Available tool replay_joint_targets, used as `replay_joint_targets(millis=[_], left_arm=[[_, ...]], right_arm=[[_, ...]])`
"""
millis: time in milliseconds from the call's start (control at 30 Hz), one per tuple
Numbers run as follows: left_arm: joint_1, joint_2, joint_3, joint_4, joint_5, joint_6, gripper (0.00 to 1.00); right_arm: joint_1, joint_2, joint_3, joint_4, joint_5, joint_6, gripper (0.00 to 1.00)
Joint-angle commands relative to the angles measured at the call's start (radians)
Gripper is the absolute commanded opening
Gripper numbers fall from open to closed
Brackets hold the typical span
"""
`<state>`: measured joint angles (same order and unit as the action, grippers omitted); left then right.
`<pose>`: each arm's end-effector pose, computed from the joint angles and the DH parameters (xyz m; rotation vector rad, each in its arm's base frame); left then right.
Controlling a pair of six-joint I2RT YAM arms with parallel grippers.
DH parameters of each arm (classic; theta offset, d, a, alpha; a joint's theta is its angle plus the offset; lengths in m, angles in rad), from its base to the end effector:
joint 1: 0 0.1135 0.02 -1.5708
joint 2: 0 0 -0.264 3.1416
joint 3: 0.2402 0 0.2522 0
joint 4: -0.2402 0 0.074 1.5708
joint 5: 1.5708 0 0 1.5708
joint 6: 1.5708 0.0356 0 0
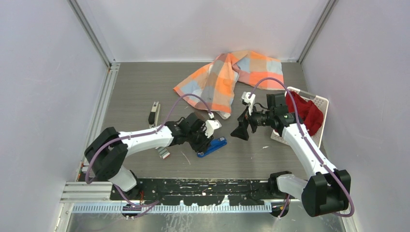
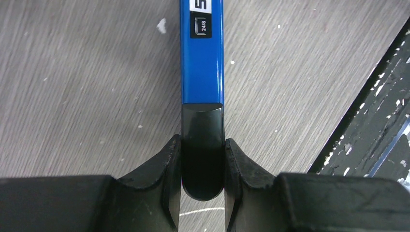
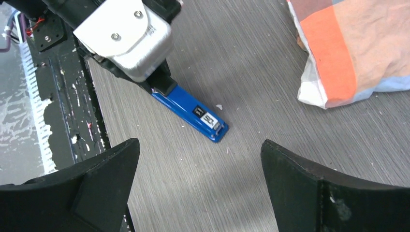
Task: Unload the staples from the stapler
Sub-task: Place the stapler at the center of the board.
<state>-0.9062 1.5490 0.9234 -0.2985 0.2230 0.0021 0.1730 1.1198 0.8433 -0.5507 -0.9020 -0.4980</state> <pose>0.1871 -0.2516 0.1959 1.2196 2.2774 -0.6379 0.2139 0.0657 0.2712 -1.0825 1.8813 0.8847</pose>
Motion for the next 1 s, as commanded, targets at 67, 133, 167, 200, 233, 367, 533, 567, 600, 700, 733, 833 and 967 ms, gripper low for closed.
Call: replay_joint_targets(millis=[67,133,167,200,233,367,533,567,600,700,733,833,967], left_arm=[[-0.039,0.020,0.016,0.184,0.057,0.053,0.08],[-0.046,0.016,0.010,0.201,0.030,0.031,0.27],[-0.047,0.013,0.008,0.206,0.019,0.015,0.36],[-0.046,0.009,0.007,0.210,0.008,0.002,0.40],[-0.046,0.003,0.006,0.212,0.002,-0.005,0.44],[-0.046,-0.079,-0.032,0.227,-0.047,-0.039,0.50],[-0.046,-0.318,-0.174,0.236,-0.108,-0.094,0.52],[-0.046,-0.383,-0.228,0.262,-0.123,-0.121,0.52],[-0.046,-0.471,-0.281,0.288,-0.142,-0.144,0.55],[-0.044,-0.672,-0.438,0.329,-0.234,-0.215,0.71],[-0.044,-0.727,-0.467,0.322,-0.270,-0.240,0.76],[-0.033,-0.836,-0.493,0.243,-0.359,-0.287,0.79],[-0.032,-0.891,-0.513,0.180,-0.481,-0.302,0.79]], right_arm=[[0.000,-0.035,0.012,-0.027,-0.106,-0.103,1.00],[0.006,-0.042,0.007,-0.042,-0.140,-0.151,1.00],[0.012,-0.045,0.003,-0.050,-0.155,-0.187,1.00],[0.024,-0.047,-0.010,-0.058,-0.166,-0.226,1.00],[0.037,-0.051,-0.021,-0.070,-0.174,-0.282,1.00],[0.092,-0.042,-0.044,-0.194,-0.218,-0.663,1.00],[0.096,0.027,0.006,-0.427,-0.279,-1.068,1.00],[0.102,0.043,0.014,-0.447,-0.277,-1.105,1.00],[0.113,0.058,0.020,-0.453,-0.265,-1.127,1.00],[0.193,0.098,0.034,-0.405,-0.182,-1.099,0.90],[0.228,0.110,0.038,-0.358,-0.152,-1.049,0.88],[0.324,0.167,0.064,-0.203,-0.046,-0.882,0.82],[0.430,0.270,0.120,-0.085,0.083,-0.697,0.74]])
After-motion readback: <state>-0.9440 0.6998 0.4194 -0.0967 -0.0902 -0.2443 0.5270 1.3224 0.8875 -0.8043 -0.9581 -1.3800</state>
